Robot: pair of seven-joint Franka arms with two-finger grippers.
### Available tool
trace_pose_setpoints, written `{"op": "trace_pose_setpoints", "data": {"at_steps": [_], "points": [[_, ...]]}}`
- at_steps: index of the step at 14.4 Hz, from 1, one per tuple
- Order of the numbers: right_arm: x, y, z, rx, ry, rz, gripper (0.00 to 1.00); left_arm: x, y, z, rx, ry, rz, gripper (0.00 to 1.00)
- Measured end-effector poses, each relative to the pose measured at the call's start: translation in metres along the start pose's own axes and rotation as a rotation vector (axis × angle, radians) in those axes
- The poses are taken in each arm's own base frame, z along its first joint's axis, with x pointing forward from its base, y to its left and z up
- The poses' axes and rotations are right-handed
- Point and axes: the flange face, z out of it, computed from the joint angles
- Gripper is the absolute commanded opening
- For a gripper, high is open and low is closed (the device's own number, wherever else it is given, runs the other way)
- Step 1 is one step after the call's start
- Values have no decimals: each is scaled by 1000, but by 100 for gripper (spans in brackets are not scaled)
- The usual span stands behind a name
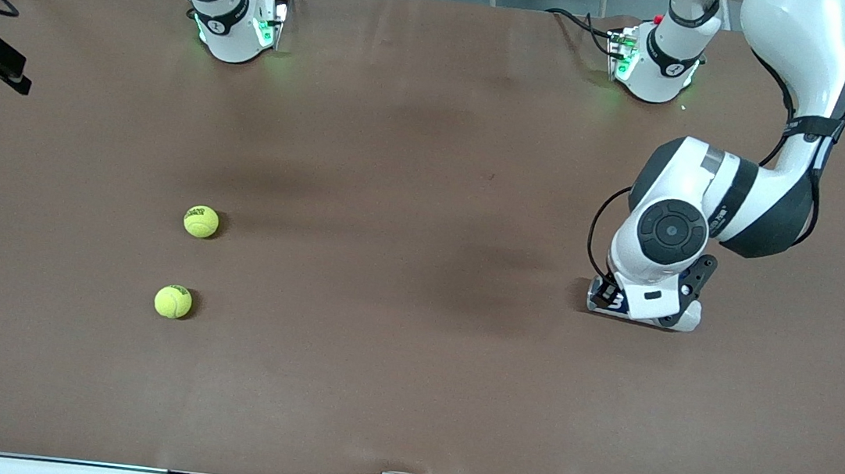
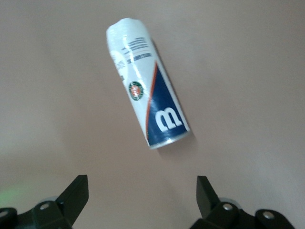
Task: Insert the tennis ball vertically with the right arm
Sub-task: 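Grasp the can with the left gripper while the right gripper reaches a ball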
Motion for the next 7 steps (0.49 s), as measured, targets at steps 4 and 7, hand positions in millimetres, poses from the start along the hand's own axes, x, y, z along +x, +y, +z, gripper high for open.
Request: {"op": "trace_pose_setpoints", "data": {"at_steps": [4, 7], "points": [[22, 4, 23, -3, -7, 4, 100, 19, -4, 28, -21, 87, -176, 100], [39, 10, 40, -8, 4, 13, 100, 33, -11, 52, -69, 138, -298, 100]]}}
